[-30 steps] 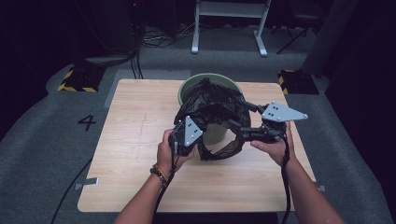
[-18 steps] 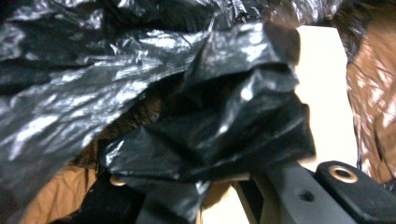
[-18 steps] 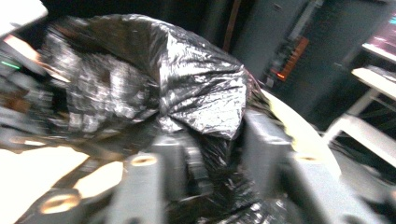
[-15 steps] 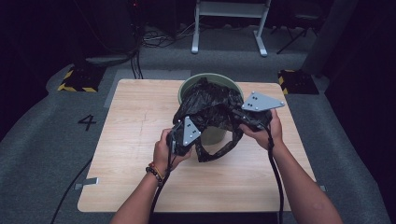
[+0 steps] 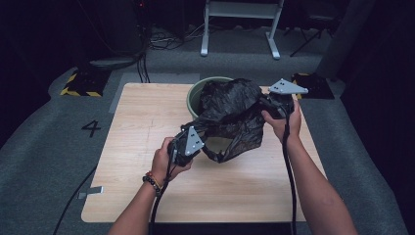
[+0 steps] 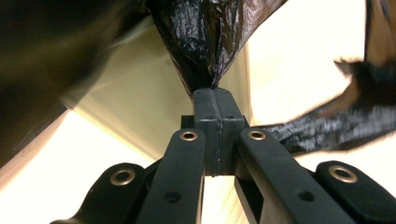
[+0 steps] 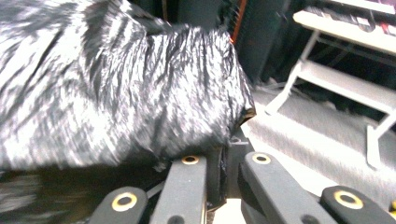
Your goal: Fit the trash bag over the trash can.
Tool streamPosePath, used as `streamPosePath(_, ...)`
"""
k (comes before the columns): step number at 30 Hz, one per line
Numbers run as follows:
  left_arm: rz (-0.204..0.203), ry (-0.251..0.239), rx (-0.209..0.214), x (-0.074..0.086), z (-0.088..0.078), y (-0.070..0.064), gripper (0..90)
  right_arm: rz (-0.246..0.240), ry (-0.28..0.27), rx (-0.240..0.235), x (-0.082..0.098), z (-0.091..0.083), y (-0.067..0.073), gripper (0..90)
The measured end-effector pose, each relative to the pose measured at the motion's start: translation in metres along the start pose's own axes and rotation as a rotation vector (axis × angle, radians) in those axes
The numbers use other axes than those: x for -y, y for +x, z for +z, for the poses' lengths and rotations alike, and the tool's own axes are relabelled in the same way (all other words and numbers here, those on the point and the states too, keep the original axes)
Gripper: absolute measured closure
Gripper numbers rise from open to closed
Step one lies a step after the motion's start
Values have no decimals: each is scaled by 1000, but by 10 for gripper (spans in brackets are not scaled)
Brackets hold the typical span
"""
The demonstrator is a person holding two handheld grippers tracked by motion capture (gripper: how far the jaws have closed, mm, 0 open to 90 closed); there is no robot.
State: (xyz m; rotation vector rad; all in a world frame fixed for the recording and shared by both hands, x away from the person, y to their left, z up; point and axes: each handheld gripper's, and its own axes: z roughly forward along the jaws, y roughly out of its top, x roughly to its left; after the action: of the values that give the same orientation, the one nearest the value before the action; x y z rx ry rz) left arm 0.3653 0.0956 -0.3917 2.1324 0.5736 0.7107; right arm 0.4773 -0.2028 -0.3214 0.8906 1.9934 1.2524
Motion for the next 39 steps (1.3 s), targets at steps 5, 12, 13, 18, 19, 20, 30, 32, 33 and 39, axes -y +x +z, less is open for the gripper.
streamPosePath(5,10,32,6,9,-3,4,900,76,31,1,10,15,-17,895)
streamPosePath(12,-4,59,15,29,-11,12,900,141,69,9,23,22,-35,894)
streamPosePath(13,-11,49,24,31,-13,13,900,145,71,4,24,23,-36,894)
streamPosePath(18,-51,-22,13,32,-26,17,661,140,70,-21,26,24,-32,893)
streamPosePath(19,-67,-39,23,32,-29,18,591,137,68,-22,26,23,-32,893)
streamPosePath(20,-75,-63,31,32,-31,19,519,137,67,-23,25,23,-31,893)
streamPosePath(30,-166,-236,98,26,-59,29,180,125,51,-31,22,19,-26,893)
streamPosePath(32,-167,-260,111,18,-60,29,173,125,49,-29,21,19,-26,893)
streamPosePath(33,-156,-263,117,10,-60,29,172,125,49,-28,21,19,-26,893)
streamPosePath(39,-156,-253,60,-27,-49,35,169,111,57,-12,18,20,-25,892)
